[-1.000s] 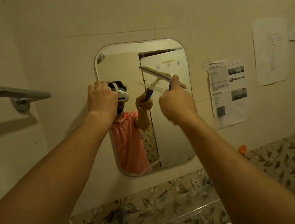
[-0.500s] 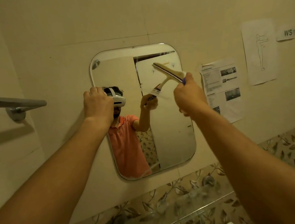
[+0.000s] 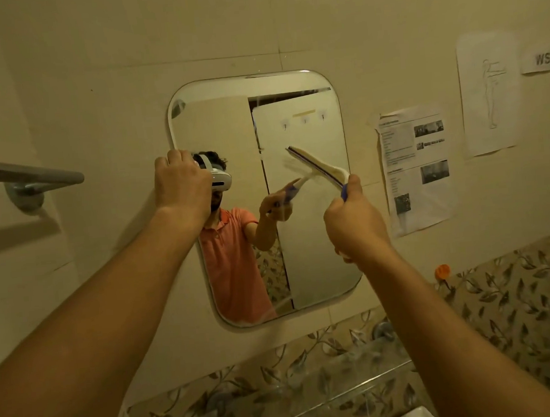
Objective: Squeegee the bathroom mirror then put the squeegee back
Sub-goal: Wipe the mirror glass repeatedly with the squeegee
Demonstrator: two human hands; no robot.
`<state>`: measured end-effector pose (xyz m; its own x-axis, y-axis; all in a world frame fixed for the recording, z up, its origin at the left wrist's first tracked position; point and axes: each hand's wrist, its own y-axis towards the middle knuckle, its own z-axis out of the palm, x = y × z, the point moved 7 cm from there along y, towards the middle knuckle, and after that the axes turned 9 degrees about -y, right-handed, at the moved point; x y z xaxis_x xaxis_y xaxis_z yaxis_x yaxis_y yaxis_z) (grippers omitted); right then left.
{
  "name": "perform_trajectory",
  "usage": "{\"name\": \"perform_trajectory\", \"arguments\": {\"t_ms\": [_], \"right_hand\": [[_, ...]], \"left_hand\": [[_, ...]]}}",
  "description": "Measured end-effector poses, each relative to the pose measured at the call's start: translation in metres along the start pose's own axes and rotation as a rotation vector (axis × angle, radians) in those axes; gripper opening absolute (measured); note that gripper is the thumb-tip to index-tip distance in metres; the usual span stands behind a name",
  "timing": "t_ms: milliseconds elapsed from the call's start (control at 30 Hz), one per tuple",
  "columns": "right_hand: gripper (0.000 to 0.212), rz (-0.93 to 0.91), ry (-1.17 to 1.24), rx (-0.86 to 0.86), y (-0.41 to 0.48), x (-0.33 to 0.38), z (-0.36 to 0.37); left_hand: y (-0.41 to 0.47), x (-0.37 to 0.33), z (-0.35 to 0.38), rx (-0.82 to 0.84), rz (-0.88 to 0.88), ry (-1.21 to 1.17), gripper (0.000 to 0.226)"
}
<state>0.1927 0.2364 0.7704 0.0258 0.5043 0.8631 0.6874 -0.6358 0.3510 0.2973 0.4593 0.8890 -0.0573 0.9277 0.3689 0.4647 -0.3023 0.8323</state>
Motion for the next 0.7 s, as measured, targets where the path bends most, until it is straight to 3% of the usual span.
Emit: {"name": "perform_trajectory", "arguments": {"t_ms": [200, 433, 700], "right_hand": [[0.058, -0.016, 0.042, 0.037, -0.004, -0.006, 0.000], [0.056, -0.219, 0.028, -0.115, 0.047, 0.081, -0.056], [0.062, -0.192, -0.102, -0.111, 0.056, 0.093, -0.049]], "left_hand": [[-0.001, 0.001, -0.001, 0.007, -0.010, -0.017, 0.047], [-0.001, 0.001, 0.000, 0.009, -0.015, -0.016, 0.046], [-0.001, 0.001, 0.000, 0.013, -0.009, -0.004, 0.044]]}}
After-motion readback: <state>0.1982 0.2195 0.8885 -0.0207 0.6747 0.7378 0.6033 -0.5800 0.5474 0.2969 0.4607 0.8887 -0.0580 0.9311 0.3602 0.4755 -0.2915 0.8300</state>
